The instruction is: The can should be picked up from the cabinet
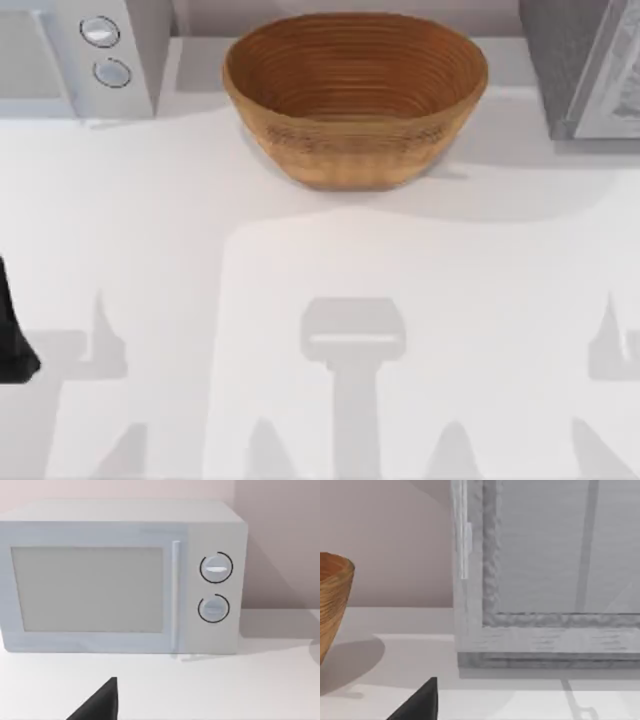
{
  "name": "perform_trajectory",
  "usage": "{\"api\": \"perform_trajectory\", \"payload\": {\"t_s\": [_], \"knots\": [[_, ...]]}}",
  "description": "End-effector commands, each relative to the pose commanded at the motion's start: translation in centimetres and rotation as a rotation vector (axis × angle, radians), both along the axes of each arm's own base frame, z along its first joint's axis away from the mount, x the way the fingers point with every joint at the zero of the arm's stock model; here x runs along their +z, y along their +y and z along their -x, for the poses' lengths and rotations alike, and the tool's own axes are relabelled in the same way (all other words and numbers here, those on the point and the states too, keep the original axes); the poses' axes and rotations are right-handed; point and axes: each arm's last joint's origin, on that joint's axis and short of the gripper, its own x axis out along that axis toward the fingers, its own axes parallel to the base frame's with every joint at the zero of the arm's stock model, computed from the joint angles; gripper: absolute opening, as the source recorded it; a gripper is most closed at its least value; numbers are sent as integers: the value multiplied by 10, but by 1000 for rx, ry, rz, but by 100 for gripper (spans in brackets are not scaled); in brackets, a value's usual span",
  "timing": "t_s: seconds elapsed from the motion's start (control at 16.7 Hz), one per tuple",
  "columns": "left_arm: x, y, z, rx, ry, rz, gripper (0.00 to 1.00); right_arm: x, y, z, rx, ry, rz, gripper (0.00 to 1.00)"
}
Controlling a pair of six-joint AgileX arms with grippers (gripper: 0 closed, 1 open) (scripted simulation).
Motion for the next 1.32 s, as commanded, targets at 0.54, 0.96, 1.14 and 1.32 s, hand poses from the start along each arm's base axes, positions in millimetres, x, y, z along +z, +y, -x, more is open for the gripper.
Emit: {"api": "perform_trajectory", "payload": {"t_s": [0.54,0.96,1.14,1.32], "knots": [[0,0,0,0,0,0,100,73,3,-4,1,14,-1,100],[0,0,0,0,0,0,100,217,15,-49,-4,33,8,100],[0,0,0,0,0,0,100,271,24,-81,-4,29,11,100],[0,0,0,0,0,0,100,312,34,-112,-4,18,9,100]]}}
